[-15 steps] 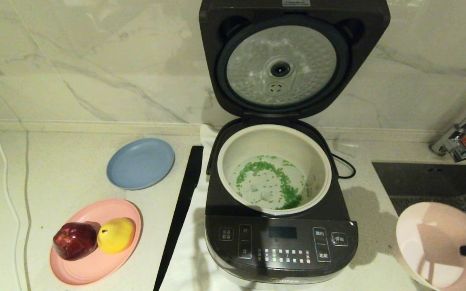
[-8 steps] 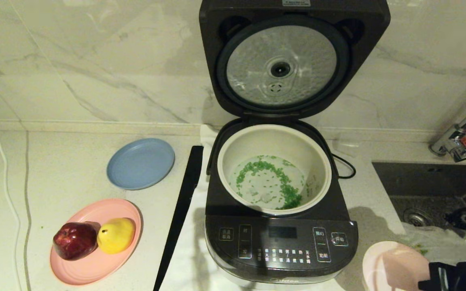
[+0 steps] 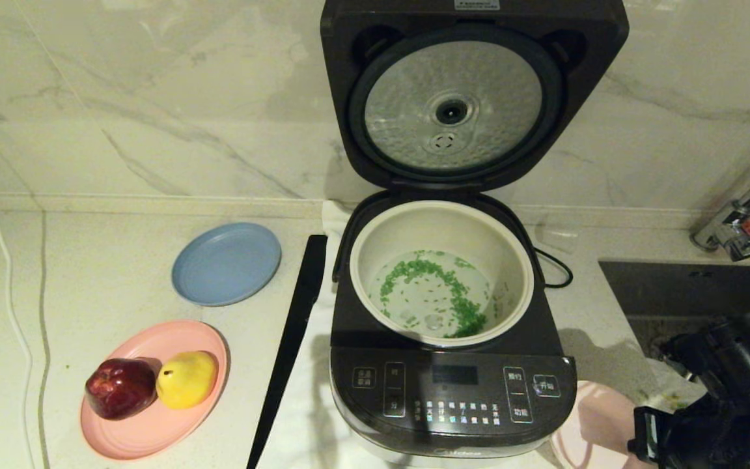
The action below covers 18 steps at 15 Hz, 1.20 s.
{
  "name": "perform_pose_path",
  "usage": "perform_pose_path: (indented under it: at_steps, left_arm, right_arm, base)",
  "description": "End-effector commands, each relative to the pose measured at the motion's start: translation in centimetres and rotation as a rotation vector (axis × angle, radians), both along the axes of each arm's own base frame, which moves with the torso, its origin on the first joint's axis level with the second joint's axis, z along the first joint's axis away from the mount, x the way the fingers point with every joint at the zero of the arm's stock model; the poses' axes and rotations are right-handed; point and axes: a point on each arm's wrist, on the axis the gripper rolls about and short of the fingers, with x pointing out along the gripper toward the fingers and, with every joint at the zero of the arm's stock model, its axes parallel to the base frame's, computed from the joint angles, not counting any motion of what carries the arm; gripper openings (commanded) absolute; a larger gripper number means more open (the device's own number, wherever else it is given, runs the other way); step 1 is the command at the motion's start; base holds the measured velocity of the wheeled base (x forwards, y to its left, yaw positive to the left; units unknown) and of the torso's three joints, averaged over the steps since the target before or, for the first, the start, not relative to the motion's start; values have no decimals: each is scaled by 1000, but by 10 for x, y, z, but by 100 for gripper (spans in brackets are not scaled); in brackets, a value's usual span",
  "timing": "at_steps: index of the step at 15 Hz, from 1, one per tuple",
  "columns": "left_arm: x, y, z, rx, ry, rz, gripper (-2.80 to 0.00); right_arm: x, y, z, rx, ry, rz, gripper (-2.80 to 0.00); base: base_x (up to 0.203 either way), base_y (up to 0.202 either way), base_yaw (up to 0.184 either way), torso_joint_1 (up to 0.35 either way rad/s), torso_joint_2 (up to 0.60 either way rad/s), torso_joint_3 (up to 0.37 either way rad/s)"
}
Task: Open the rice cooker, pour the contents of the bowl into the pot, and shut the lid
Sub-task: Place the bowl on the table, then turn off the tap
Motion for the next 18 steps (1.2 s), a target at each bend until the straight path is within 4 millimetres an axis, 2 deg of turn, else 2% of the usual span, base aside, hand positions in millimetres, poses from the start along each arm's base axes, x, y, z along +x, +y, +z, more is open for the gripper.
perform_pose_path:
  at_steps: [1,2,3,8,12,13,15,18]
  left_arm:
    - [0,0,0,0,-1,0,-280]
    - [0,0,0,0,-1,0,-280]
    - [0,0,0,0,-1,0,-280]
    - [0,0,0,0,-1,0,-280]
    - [0,0,0,0,-1,0,-280]
    - [0,0,0,0,-1,0,-280]
    - [0,0,0,0,-1,0,-280]
    - [0,0,0,0,-1,0,-280]
  right_arm:
    - [8,3,-14,-17,56,-3,-280]
    - [11,3,-15,-16,52,-7,-280]
    - [14,3,-15,-8,45,-23,0]
    - [12,-6,8,46,-55,-92,0]
    - [2,-45,55,49,-149,-256,0]
    - [2,-57,63,33,-161,-297,-280]
    - [6,-81,72,-7,-177,-380,-280]
    - [21,-118,67,-69,-148,-524,-280]
  base:
    - [0,0,0,0,0,0]
    - [0,0,0,0,0,0]
    - [0,0,0,0,0,0]
    - [0,0,0,0,0,0]
    - [0,0,0,0,0,0]
    - [0,0,0,0,0,0]
    - [0,0,0,0,0,0]
    - [0,0,0,0,0,0]
